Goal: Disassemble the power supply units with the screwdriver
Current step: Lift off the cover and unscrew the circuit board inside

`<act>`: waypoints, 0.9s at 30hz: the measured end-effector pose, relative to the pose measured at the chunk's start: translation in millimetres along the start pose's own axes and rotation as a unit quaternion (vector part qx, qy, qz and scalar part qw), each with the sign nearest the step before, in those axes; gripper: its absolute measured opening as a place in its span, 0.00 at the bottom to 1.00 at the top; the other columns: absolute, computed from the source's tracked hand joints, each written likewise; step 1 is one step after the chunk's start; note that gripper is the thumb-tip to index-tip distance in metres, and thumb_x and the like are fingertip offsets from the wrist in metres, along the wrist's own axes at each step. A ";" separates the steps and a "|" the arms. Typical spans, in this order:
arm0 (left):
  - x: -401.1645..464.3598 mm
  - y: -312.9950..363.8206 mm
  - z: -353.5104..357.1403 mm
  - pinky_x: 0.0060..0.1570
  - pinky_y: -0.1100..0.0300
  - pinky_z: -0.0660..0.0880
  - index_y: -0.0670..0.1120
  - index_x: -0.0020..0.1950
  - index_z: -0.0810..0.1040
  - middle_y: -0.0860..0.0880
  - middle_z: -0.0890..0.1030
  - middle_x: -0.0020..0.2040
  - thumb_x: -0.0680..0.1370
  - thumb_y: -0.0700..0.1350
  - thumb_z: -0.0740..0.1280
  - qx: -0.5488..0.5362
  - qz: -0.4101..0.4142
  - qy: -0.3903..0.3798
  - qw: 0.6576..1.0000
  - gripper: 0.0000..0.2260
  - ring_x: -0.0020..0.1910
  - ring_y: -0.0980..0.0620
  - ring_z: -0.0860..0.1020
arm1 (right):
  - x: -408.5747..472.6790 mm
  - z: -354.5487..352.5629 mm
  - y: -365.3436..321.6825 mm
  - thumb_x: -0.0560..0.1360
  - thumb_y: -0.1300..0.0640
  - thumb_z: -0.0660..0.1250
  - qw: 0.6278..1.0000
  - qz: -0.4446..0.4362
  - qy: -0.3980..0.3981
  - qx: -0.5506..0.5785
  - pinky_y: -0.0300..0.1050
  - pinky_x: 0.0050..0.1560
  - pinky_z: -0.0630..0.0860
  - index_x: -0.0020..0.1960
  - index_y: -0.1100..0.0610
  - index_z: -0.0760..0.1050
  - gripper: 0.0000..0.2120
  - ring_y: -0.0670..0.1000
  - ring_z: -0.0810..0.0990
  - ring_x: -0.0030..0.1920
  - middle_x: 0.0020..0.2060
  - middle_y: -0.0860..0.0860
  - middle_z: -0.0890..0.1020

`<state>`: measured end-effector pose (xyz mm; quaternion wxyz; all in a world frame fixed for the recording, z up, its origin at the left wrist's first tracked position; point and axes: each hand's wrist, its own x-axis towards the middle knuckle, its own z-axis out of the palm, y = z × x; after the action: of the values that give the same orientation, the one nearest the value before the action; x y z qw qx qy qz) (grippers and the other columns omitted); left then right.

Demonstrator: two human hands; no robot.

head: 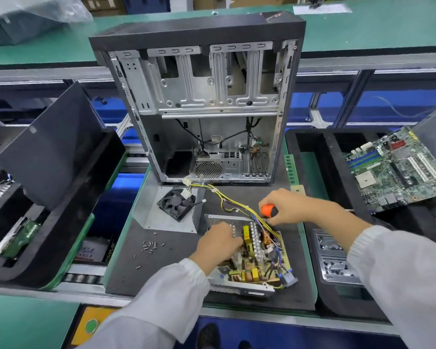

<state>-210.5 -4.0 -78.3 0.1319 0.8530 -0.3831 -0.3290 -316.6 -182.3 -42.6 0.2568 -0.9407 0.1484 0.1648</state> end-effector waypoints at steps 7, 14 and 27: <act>0.3 -1.6 5.1 0.28 0.58 0.59 0.45 0.28 0.59 0.49 0.63 0.27 0.75 0.45 0.65 -0.037 -0.002 0.006 0.999 0.20 0.26 0.49 0.63 | -21.7 -2.4 34.5 0.73 0.55 0.71 0.961 0.177 -0.103 0.183 0.39 0.27 0.70 0.48 0.62 0.79 0.10 0.49 0.75 0.27 0.38 0.52 0.85; 2.7 0.4 14.1 0.30 0.62 0.68 0.45 0.27 0.66 0.51 0.70 0.16 0.75 0.44 0.65 -0.127 -0.019 -0.002 0.992 0.18 0.16 0.54 0.69 | -36.9 46.0 54.6 0.73 0.67 0.68 0.776 0.270 -0.123 0.557 0.35 0.19 0.65 0.43 0.58 0.71 0.07 0.47 0.69 0.24 0.29 0.53 0.74; 5.3 1.0 24.4 0.21 0.61 0.69 0.40 0.38 0.70 0.40 0.76 0.26 0.79 0.43 0.63 -0.205 0.015 0.003 0.979 0.12 0.17 0.54 0.74 | -51.6 69.2 63.9 0.72 0.66 0.67 0.699 0.203 -0.102 0.678 0.32 0.19 0.65 0.56 0.61 0.74 0.13 0.45 0.70 0.25 0.33 0.53 0.77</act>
<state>-224.6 -7.9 -98.5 0.3106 0.8027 -0.3201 -0.3959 -402.6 -188.0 -106.8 0.7991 -0.4367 0.3799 0.1627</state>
